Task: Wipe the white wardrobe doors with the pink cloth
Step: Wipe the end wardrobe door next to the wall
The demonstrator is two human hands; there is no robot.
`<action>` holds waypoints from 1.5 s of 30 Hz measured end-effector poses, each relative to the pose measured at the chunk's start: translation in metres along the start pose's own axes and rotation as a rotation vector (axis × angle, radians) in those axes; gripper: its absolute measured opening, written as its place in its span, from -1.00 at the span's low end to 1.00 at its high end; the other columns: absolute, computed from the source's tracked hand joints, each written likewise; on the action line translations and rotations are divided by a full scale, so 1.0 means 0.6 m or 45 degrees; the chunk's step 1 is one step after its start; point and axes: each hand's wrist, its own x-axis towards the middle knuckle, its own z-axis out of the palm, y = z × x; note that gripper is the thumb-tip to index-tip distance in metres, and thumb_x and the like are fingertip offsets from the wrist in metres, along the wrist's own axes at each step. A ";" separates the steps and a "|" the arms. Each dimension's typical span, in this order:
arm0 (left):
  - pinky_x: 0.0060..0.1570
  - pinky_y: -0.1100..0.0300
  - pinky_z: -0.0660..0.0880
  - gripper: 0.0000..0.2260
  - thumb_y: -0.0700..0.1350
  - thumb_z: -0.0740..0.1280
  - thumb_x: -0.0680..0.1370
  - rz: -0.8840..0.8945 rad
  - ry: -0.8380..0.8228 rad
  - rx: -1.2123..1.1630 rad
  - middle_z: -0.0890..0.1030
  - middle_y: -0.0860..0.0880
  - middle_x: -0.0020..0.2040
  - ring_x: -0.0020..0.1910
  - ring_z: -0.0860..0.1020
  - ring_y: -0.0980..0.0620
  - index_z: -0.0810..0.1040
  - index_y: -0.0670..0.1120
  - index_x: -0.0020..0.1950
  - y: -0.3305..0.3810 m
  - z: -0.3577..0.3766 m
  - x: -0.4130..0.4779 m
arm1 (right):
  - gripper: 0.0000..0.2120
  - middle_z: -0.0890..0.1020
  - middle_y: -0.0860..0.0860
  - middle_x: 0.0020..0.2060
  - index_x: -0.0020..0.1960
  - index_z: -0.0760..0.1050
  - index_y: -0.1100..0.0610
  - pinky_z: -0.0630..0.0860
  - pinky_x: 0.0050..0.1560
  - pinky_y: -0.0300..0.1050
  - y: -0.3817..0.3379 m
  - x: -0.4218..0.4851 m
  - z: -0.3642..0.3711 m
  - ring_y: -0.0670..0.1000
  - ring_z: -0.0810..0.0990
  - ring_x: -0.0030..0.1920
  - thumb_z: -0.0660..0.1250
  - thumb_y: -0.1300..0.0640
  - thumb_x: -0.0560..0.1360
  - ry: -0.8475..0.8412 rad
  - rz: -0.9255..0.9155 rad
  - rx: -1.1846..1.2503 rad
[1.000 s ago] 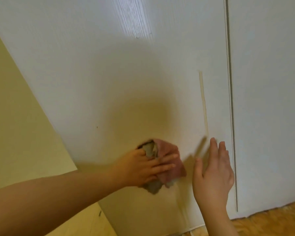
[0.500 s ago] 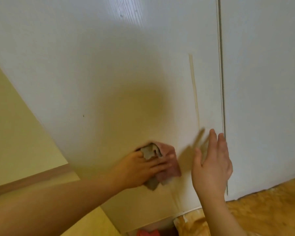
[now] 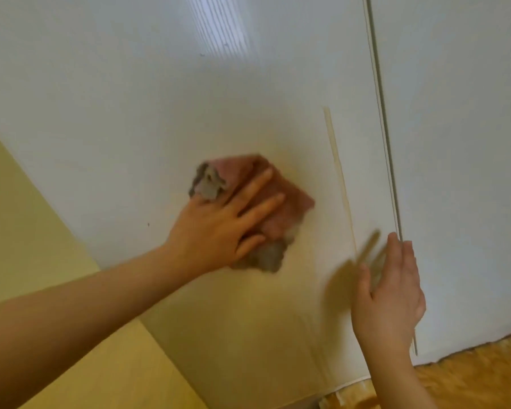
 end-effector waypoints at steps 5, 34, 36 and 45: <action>0.34 -0.36 0.00 -0.56 0.12 0.15 0.60 -0.355 0.114 0.117 0.34 -0.33 0.40 0.40 0.23 -0.40 0.40 -0.04 0.42 -0.007 0.007 0.090 | -0.50 0.15 0.06 0.49 0.51 0.07 0.02 0.11 0.37 0.17 -0.020 -0.024 0.035 0.08 0.13 0.48 0.10 0.02 0.60 -0.067 0.000 -0.010; 0.19 0.03 0.37 -0.44 0.07 0.33 0.42 0.698 -0.570 -0.254 0.32 -0.08 0.47 0.28 0.48 -0.09 0.41 -0.03 0.41 0.167 0.053 0.003 | -0.47 0.10 0.03 0.51 0.51 0.06 0.00 0.09 0.39 0.12 0.022 0.000 -0.026 0.05 0.10 0.49 0.08 0.23 0.58 -0.026 0.106 -0.032; -0.01 0.15 0.49 -0.41 0.14 0.34 0.36 0.737 -0.520 -0.262 0.38 -0.06 0.44 0.14 0.58 -0.04 0.45 -0.01 0.37 0.136 0.056 0.023 | -0.45 0.13 0.05 0.50 0.51 0.09 0.02 0.11 0.37 0.13 0.049 -0.009 -0.041 0.06 0.12 0.48 0.09 0.30 0.56 -0.021 0.155 -0.078; 0.37 0.01 0.25 -0.49 0.05 0.43 0.34 0.588 -0.393 -0.272 0.46 -0.07 0.37 0.35 0.41 -0.07 0.55 -0.02 0.28 0.254 0.084 0.016 | -0.42 0.09 0.02 0.51 0.52 0.02 -0.02 0.08 0.39 0.09 0.082 -0.028 -0.047 0.05 0.09 0.49 0.09 0.28 0.56 -0.148 0.172 -0.245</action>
